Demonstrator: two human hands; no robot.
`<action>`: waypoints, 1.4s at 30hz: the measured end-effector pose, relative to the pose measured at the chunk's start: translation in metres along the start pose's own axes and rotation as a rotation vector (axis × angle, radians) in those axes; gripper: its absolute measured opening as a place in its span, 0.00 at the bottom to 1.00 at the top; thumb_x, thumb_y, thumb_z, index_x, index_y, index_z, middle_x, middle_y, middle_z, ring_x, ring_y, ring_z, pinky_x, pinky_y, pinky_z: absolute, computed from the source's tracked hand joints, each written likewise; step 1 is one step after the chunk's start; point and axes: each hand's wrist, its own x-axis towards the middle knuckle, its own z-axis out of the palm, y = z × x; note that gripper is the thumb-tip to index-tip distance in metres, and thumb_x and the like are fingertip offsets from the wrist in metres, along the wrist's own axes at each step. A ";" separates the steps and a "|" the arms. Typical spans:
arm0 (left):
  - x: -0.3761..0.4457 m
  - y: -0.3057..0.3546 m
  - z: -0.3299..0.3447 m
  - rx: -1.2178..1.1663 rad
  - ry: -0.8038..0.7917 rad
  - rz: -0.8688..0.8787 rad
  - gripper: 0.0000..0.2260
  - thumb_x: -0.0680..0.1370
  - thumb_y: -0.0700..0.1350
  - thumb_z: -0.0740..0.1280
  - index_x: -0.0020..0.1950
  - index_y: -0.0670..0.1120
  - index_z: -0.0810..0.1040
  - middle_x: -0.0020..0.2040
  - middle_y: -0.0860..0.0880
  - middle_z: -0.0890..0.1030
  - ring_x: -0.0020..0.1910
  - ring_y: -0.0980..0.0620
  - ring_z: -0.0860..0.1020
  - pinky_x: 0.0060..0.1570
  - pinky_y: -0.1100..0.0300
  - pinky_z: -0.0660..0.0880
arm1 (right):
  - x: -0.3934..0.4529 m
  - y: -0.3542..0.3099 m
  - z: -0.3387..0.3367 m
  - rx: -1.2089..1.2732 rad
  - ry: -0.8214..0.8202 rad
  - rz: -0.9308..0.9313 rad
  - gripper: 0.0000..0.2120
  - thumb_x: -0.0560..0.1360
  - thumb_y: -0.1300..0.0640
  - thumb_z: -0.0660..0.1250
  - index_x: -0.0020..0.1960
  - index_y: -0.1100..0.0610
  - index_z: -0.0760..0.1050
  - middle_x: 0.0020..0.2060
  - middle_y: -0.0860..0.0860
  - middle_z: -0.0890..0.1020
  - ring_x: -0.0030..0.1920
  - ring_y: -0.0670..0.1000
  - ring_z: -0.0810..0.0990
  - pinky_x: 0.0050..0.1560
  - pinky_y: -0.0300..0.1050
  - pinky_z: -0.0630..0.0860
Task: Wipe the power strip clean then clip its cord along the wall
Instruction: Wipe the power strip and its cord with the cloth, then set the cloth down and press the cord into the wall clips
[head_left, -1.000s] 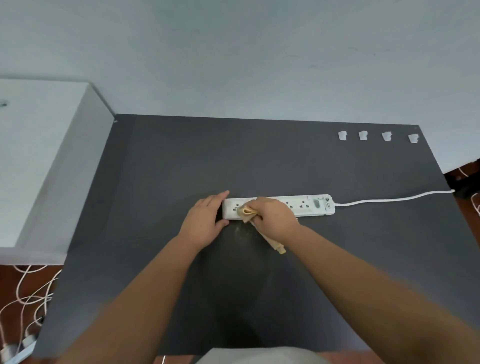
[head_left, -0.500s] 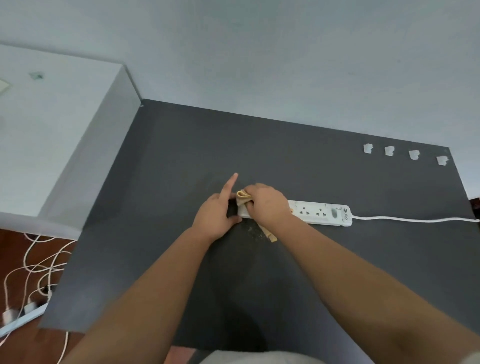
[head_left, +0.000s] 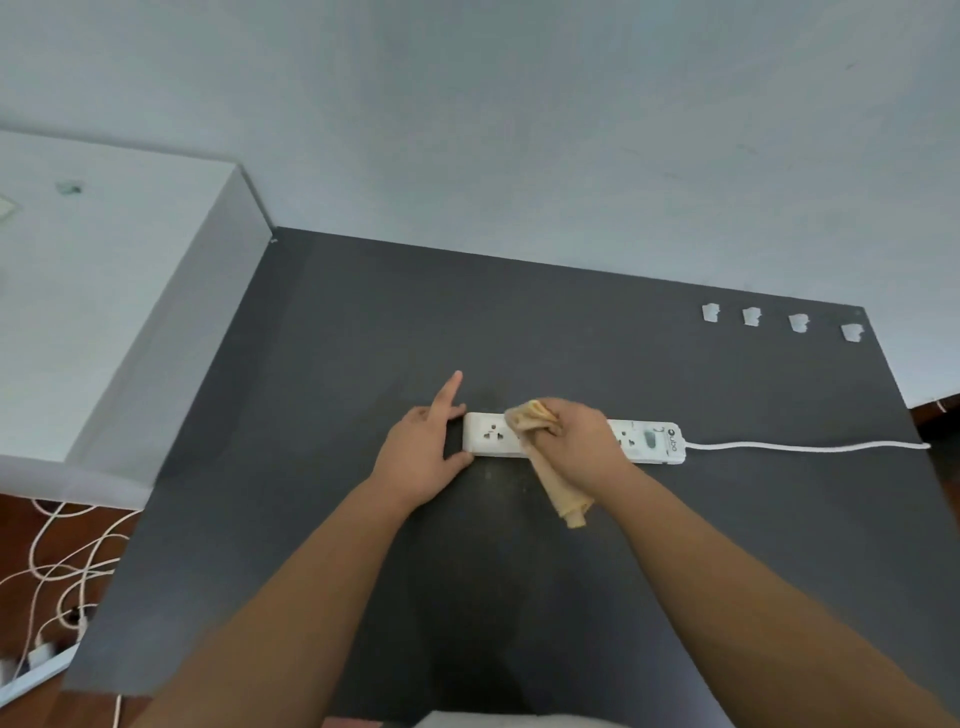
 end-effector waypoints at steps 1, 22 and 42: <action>-0.003 0.005 0.001 -0.011 0.048 0.000 0.43 0.73 0.52 0.71 0.78 0.55 0.45 0.68 0.59 0.73 0.67 0.53 0.68 0.66 0.55 0.66 | -0.002 0.003 -0.009 0.150 0.092 0.119 0.06 0.75 0.52 0.62 0.41 0.53 0.74 0.39 0.49 0.81 0.43 0.51 0.78 0.41 0.45 0.72; -0.046 0.085 -0.037 -1.130 -0.007 -0.531 0.15 0.74 0.40 0.56 0.55 0.43 0.78 0.50 0.43 0.84 0.51 0.43 0.80 0.52 0.47 0.76 | -0.033 -0.043 -0.013 1.224 -0.091 0.319 0.11 0.79 0.59 0.62 0.57 0.62 0.78 0.53 0.59 0.84 0.54 0.58 0.83 0.59 0.57 0.77; -0.144 -0.072 -0.093 -0.900 0.233 -0.541 0.18 0.76 0.43 0.69 0.61 0.61 0.70 0.51 0.45 0.83 0.49 0.44 0.82 0.48 0.46 0.80 | -0.034 -0.136 0.078 0.776 -0.436 0.303 0.07 0.75 0.61 0.68 0.53 0.56 0.78 0.48 0.52 0.83 0.49 0.52 0.82 0.49 0.49 0.80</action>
